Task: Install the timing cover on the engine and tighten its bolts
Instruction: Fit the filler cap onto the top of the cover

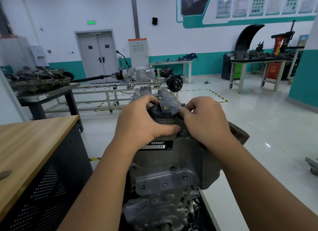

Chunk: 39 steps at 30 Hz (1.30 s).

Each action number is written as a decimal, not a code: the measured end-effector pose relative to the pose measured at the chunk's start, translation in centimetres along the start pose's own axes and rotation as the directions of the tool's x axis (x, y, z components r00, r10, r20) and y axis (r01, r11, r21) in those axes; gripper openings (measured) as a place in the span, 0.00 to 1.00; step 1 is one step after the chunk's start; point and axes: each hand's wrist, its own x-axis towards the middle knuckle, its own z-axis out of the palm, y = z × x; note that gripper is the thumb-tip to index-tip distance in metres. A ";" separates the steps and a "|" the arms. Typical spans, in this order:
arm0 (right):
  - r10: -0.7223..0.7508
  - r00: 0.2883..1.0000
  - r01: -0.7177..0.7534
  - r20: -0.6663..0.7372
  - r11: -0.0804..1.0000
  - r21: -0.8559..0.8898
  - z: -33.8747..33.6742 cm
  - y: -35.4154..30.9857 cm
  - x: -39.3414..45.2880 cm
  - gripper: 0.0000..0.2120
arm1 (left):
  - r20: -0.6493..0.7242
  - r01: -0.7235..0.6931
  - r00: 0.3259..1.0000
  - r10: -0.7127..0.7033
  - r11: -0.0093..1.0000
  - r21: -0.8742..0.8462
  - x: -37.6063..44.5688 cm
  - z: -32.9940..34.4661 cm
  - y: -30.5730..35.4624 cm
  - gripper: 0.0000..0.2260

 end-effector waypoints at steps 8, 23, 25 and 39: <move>-0.098 0.948 0.170 -0.302 0.960 0.221 -0.4 -0.6 -5.2 0.08 | 0.053 0.010 0.999 -0.012 0.999 0.037 0.3 -0.3 0.0 0.41; -0.117 0.864 0.190 -0.490 0.977 0.102 4.0 -3.4 -6.9 0.09 | 0.291 0.108 0.957 0.017 0.907 -0.406 -1.3 -3.0 -4.6 0.30; -0.160 0.838 0.253 -0.522 0.961 0.113 4.2 -3.4 -7.2 0.09 | 0.222 0.114 0.975 0.004 0.849 -0.515 -1.8 -2.1 -4.8 0.22; -0.349 0.895 0.359 -0.279 0.933 -0.018 5.1 -4.7 -7.9 0.08 | -0.005 0.041 0.997 -0.071 0.622 -0.782 -3.0 1.1 -6.2 0.20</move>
